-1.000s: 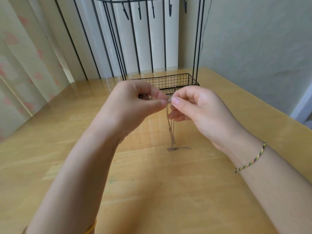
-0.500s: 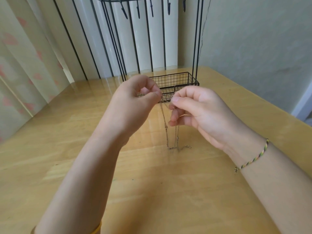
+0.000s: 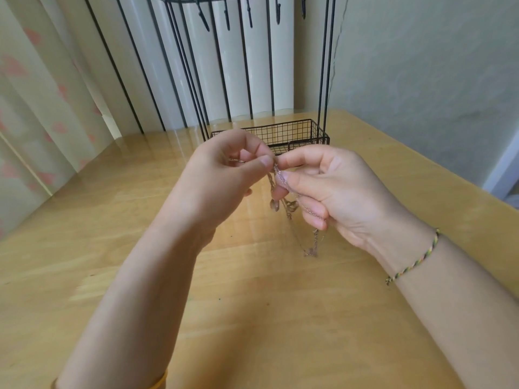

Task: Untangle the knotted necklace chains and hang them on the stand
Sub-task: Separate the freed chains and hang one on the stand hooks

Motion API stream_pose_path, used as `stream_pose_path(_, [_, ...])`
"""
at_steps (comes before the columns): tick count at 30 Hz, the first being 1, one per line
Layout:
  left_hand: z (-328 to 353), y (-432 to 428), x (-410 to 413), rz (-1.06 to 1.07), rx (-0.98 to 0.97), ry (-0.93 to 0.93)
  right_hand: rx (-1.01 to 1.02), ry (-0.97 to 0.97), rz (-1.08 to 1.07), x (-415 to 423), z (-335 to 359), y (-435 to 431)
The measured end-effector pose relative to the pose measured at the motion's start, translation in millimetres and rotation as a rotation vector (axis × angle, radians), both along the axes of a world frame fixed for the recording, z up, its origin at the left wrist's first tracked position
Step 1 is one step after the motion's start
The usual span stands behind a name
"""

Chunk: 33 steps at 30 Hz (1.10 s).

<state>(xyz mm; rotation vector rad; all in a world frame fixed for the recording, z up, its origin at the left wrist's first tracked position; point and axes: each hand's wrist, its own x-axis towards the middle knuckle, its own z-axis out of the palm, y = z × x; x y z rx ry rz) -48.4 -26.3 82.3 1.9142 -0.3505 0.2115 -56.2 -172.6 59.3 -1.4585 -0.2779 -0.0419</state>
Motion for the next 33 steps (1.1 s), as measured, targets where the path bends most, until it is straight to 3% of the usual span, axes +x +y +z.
stream_pose_path(11, [-3, -5, 1, -0.007, -0.041, -0.055, -0.152, -0.176, -0.202, 0, 2, -2])
stream_pose_path(27, [-13, -18, 4, 0.045, -0.321, -0.058, -0.002, 0.038, -0.090, 1, 5, -2])
stream_pose_path(30, [-15, -16, 3, 0.017, -0.293, -0.045, 0.053, 0.032, -0.105, 1, 6, -2])
stream_pose_path(33, [-15, -13, 5, 0.014, -0.133, -0.084, 0.060, 0.010, -0.124, 2, 5, -3])
